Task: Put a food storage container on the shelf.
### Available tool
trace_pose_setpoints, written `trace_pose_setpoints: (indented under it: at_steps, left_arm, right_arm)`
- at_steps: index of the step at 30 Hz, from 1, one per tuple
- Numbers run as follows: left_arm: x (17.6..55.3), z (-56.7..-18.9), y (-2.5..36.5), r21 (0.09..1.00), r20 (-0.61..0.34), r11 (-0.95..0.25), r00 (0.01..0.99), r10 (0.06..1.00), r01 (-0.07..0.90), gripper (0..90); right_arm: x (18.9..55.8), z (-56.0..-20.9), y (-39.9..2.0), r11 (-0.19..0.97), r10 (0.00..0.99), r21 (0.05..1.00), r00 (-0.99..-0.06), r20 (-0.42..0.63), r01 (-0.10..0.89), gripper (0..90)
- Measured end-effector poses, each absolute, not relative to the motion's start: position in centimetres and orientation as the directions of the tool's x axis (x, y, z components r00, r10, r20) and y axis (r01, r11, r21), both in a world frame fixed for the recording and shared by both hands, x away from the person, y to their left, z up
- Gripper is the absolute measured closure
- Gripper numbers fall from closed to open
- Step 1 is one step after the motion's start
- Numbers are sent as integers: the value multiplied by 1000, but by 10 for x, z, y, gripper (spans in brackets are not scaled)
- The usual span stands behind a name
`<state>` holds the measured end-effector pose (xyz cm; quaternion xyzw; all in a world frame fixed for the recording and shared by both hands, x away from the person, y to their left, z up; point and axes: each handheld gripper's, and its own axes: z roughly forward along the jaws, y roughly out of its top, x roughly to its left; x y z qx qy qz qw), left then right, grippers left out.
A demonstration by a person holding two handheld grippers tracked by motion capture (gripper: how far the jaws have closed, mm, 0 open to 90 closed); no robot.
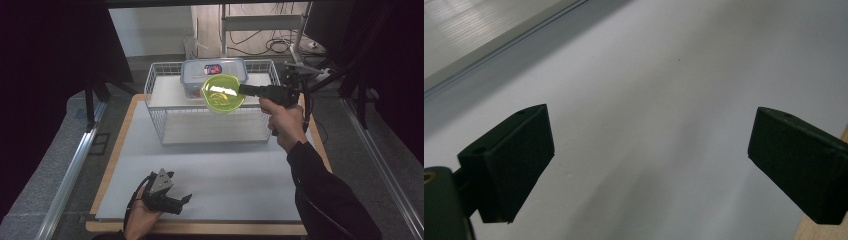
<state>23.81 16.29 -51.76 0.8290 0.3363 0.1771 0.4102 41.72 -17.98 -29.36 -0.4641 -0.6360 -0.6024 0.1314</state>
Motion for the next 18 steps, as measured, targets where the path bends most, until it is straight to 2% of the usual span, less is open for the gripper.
trace_pose_setpoints:
  at_steps: [18]
  left_arm:
    - [238, -518, 164, 801, 11, -434, 715, 699, 413, 43]
  right_arm:
    - [467, -262, -160, -240, 511, 636, -462, 725, 733, 814]
